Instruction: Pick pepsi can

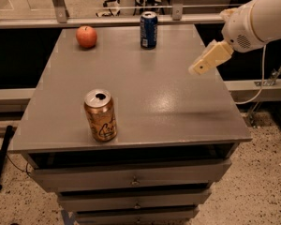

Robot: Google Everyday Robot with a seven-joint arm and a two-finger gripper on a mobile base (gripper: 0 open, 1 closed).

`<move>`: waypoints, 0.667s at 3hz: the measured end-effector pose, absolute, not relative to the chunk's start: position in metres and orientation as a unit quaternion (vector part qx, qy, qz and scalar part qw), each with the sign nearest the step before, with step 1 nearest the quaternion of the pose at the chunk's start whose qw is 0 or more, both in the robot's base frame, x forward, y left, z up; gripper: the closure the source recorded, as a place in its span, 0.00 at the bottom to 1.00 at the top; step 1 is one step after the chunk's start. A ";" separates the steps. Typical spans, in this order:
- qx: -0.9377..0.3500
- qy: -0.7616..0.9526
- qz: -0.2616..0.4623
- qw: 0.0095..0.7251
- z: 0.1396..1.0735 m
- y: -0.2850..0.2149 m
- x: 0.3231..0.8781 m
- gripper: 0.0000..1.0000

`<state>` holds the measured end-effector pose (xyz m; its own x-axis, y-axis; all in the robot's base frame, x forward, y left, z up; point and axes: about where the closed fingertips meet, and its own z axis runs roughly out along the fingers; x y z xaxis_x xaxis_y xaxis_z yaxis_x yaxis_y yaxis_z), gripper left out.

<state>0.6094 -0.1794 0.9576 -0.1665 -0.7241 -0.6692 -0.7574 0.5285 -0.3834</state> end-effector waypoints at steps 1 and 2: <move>-0.465 0.769 0.025 0.438 0.949 -0.176 0.612 0.00; -0.425 0.773 0.058 0.467 0.925 -0.161 0.638 0.00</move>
Offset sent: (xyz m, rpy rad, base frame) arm 0.0866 0.0289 -0.0828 0.3422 -0.0280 -0.1487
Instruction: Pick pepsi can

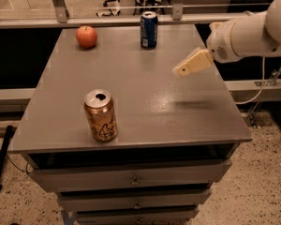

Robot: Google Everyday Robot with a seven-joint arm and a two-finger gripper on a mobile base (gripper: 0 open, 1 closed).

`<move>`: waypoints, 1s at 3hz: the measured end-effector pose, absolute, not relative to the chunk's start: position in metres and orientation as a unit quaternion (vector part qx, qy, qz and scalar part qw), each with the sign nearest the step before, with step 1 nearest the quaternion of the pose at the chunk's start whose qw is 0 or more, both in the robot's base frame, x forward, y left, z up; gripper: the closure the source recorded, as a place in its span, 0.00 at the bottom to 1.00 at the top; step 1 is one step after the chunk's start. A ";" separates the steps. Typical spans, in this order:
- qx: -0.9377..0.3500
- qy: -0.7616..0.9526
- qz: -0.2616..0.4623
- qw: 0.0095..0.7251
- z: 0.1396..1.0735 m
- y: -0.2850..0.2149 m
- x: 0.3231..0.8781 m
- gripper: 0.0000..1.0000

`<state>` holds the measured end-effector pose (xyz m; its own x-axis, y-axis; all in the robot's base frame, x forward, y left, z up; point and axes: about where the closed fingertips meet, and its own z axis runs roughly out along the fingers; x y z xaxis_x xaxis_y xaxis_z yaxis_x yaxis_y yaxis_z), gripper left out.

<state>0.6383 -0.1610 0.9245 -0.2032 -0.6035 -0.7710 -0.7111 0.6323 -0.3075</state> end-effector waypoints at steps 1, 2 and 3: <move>-0.381 0.771 0.096 0.500 0.895 -0.146 0.687 0.00; -0.345 0.765 0.126 0.529 0.870 -0.131 0.737 0.00; -0.313 0.758 0.155 0.551 0.856 -0.118 0.776 0.00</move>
Offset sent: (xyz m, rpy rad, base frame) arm 0.1585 0.0410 -0.0825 0.3567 -0.0640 -0.0991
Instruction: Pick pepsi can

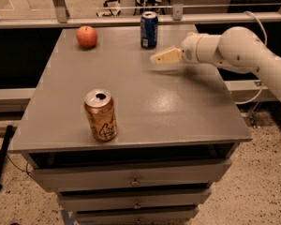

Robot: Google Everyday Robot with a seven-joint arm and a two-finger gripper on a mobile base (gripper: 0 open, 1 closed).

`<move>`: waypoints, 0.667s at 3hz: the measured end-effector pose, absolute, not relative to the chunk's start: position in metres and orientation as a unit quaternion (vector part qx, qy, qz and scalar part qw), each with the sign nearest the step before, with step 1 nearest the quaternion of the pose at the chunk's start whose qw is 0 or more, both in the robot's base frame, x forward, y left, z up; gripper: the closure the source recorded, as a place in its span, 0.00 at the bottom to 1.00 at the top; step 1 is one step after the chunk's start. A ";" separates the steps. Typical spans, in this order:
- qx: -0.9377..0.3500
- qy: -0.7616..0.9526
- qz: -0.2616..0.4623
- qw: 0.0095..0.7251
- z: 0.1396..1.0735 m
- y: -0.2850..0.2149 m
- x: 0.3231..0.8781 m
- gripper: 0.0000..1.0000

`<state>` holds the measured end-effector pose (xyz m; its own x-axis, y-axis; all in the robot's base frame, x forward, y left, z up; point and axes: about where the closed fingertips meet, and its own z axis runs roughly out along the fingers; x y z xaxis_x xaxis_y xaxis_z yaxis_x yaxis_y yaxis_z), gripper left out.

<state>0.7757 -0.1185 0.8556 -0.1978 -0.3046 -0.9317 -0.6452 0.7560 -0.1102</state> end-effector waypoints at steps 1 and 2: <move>-0.297 0.745 0.177 0.571 0.855 -0.104 0.807 0.00; -0.295 0.730 0.190 0.587 0.863 -0.089 0.833 0.00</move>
Offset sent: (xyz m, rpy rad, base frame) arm 0.0951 0.0448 0.0251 0.1515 -0.1139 0.0373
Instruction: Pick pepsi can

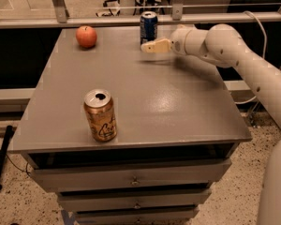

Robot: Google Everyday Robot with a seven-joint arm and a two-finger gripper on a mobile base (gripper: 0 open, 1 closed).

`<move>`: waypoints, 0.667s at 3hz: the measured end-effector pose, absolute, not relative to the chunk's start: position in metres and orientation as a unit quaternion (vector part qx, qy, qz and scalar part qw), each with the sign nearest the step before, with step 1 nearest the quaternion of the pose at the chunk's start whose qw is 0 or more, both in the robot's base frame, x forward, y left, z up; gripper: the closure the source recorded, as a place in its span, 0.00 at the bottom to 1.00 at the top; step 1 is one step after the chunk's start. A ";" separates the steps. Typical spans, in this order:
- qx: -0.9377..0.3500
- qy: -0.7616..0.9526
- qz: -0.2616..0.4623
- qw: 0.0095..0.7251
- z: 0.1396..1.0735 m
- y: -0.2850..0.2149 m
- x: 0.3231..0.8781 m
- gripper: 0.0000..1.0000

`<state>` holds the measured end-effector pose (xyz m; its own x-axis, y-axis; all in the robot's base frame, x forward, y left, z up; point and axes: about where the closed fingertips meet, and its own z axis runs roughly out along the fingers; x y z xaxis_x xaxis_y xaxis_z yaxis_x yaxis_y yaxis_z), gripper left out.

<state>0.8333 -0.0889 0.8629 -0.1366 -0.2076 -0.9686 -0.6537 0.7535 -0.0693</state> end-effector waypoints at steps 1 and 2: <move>-0.305 0.715 0.203 0.596 0.872 -0.069 0.854 0.00; -0.314 0.704 0.212 0.600 0.875 -0.052 0.867 0.17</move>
Offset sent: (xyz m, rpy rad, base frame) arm 0.0491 0.0510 0.0190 0.0360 -0.0681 0.0911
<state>0.8669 -0.0516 0.8751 -0.0818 -0.1881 -0.9787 -0.6971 0.7126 -0.0787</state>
